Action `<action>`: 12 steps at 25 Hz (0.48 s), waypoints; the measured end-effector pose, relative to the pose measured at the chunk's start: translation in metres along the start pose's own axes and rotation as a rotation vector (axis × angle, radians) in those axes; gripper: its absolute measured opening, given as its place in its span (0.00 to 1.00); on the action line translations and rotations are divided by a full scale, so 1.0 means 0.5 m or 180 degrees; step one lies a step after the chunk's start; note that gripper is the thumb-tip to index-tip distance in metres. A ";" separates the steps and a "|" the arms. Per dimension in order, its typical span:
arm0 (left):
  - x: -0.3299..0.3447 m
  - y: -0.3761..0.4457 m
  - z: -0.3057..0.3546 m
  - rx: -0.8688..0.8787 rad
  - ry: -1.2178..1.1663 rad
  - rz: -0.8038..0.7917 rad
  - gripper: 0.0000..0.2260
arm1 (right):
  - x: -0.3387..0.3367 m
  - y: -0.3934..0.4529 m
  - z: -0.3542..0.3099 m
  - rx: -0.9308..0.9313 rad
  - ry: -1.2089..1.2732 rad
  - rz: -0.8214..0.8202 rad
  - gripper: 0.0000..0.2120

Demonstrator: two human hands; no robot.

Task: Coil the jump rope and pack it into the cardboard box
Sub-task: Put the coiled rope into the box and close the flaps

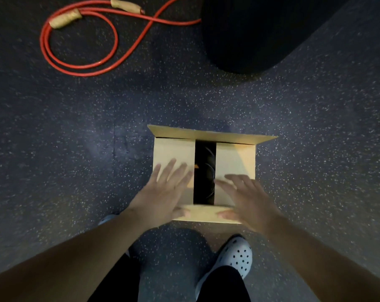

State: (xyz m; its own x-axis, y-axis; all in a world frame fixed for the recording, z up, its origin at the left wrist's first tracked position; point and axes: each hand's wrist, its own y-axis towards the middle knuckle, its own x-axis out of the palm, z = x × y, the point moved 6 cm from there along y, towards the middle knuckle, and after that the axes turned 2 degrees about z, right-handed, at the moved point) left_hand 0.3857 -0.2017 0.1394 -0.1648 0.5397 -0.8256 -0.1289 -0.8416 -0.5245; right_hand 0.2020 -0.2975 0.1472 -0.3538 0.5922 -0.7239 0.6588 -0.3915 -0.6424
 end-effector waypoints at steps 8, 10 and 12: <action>-0.145 0.117 0.012 -0.0618 0.0387 0.1444 0.43 | -0.028 0.066 -0.024 0.0344 -0.0637 0.1083 0.30; -0.153 0.114 0.014 -0.0745 0.0201 0.1303 0.37 | -0.097 0.026 -0.027 0.0403 -0.0453 0.2023 0.23; -0.135 0.094 0.022 -0.0685 0.0109 0.1160 0.31 | -0.131 0.008 -0.003 0.0701 -0.0222 0.2272 0.26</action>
State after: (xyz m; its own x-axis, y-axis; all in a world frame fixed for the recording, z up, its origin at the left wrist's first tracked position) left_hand 0.3799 -0.2772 0.1728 -0.1286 0.2081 -0.9696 0.1394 -0.9642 -0.2255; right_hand 0.2287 -0.3366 0.1925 0.0636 0.0984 -0.9931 0.5984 -0.8001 -0.0409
